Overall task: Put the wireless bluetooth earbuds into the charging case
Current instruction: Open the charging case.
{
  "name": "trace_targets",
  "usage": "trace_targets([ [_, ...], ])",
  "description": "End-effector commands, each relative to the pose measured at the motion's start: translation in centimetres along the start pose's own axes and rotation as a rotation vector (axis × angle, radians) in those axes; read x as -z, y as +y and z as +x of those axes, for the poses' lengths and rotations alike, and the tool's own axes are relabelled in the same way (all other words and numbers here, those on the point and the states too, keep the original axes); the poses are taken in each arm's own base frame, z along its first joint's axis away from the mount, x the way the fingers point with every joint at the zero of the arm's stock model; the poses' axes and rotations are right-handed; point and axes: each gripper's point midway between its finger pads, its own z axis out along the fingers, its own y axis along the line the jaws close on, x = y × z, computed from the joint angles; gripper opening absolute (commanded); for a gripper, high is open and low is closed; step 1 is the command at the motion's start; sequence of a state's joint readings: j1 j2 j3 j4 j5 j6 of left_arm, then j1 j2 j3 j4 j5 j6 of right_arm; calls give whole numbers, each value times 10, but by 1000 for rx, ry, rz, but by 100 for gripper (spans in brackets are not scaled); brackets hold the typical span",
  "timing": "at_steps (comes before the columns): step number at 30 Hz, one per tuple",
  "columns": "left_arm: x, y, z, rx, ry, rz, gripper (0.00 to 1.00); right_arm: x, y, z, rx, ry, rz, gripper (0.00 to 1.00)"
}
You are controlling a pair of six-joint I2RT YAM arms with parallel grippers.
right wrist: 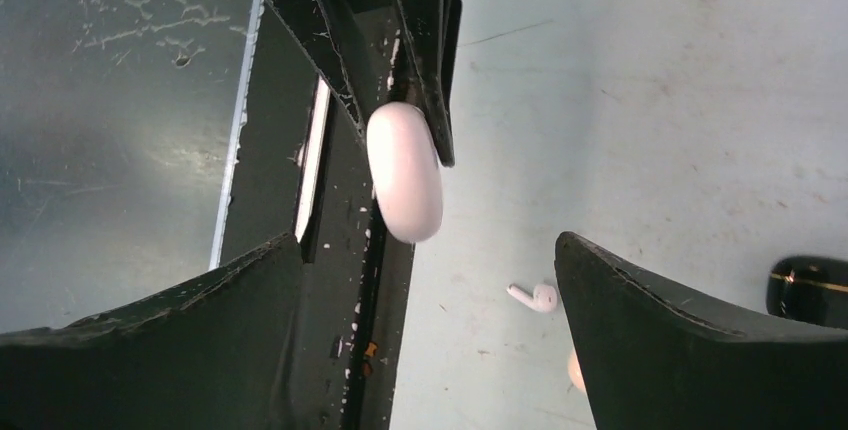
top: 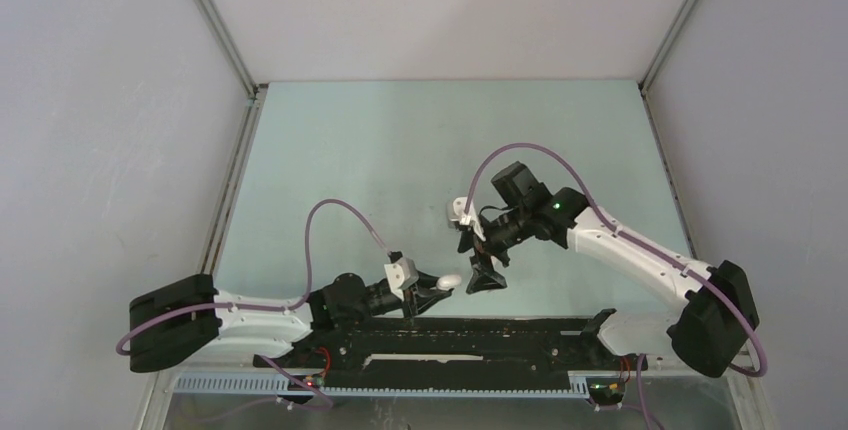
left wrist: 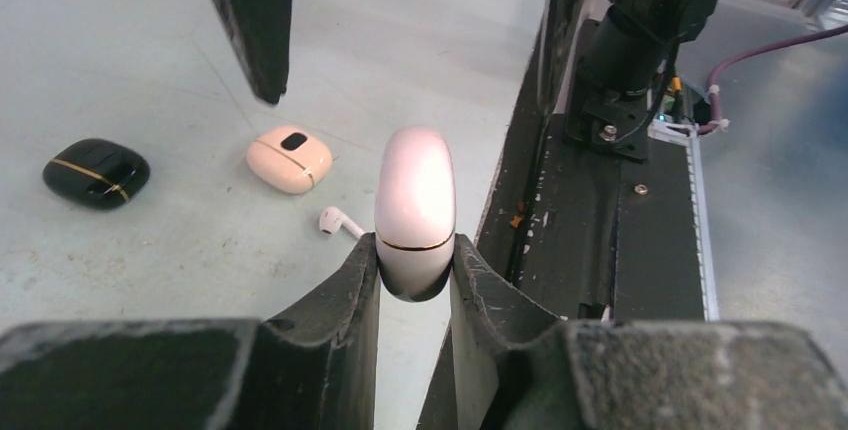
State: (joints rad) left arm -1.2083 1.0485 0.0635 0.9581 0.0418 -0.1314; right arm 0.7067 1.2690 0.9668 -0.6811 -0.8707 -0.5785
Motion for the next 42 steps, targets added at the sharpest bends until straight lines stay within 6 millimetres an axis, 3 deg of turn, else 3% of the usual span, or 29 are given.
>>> trace_targets([
  [1, -3, -14, -25, -25, -82, 81, 0, -12, -4, 3, 68, 44, -9, 100],
  [9, -6, -32, -28, -39, -87, 187, 0, -21, -13, 5, -1, 66, -35, 100],
  [18, -10, -39, -26, -45, -80, 233, 0, -6, -25, -5, -146, -14, -77, 98],
  [25, -12, -33, -24, -34, -71, 197, 0, -4, -19, -6, -154, -23, -105, 98],
  [29, -13, -31, -21, -24, -62, 183, 0, 12, -20, -17, -135, -54, -78, 99],
  [33, -9, -26, -17, -12, -58, 154, 0, 35, -46, -22, -191, -104, 81, 100],
  [37, -1, -15, -16, -1, -76, 87, 0, 35, -72, -2, -274, -82, 170, 100],
  [39, 3, -9, -19, 4, -95, 55, 0, 30, -85, 14, -331, -12, 213, 90],
  [42, 9, -1, -23, 12, -125, 5, 0, 19, -100, 32, -411, 111, 264, 59],
])
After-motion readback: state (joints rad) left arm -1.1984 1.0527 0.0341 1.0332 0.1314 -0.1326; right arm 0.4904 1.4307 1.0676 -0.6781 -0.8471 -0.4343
